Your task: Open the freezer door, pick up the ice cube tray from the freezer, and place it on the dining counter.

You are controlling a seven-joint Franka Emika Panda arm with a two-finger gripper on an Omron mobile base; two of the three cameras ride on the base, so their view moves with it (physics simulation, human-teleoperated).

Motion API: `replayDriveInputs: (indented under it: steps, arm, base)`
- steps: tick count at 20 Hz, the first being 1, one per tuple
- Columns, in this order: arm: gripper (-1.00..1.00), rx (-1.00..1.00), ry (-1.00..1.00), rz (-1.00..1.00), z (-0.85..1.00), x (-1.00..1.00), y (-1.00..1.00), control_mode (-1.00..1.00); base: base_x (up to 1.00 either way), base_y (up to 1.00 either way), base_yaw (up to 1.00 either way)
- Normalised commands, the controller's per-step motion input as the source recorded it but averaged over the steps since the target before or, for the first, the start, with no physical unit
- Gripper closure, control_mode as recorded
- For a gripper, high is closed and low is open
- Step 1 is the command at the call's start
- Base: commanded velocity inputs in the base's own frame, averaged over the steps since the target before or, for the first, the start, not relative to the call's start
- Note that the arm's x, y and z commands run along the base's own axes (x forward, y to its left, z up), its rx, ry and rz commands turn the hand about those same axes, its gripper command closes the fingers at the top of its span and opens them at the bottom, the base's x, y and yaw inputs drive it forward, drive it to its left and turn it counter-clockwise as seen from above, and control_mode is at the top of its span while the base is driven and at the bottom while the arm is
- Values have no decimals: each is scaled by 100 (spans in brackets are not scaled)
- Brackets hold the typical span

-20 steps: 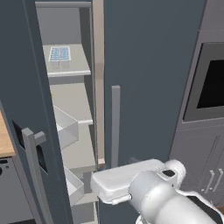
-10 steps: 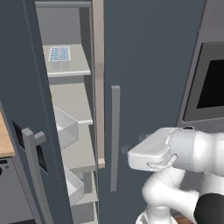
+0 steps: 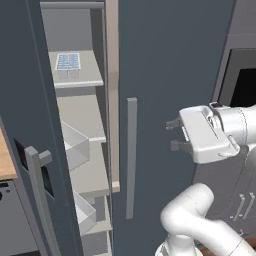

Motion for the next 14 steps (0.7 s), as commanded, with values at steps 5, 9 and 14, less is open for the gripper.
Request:
replayDriveInputs:
  steps: [5,9,14]
  arm:
    - [-100,5,-40,31,-27,25,-2,-100]
    - [-100,3,-23,17,-32,6,23,-100]
    - [-100,3,-4,15,-31,0,43,-100]
  base:
    - [0,0,0]
    - [0,0,0]
    - [0,0,0]
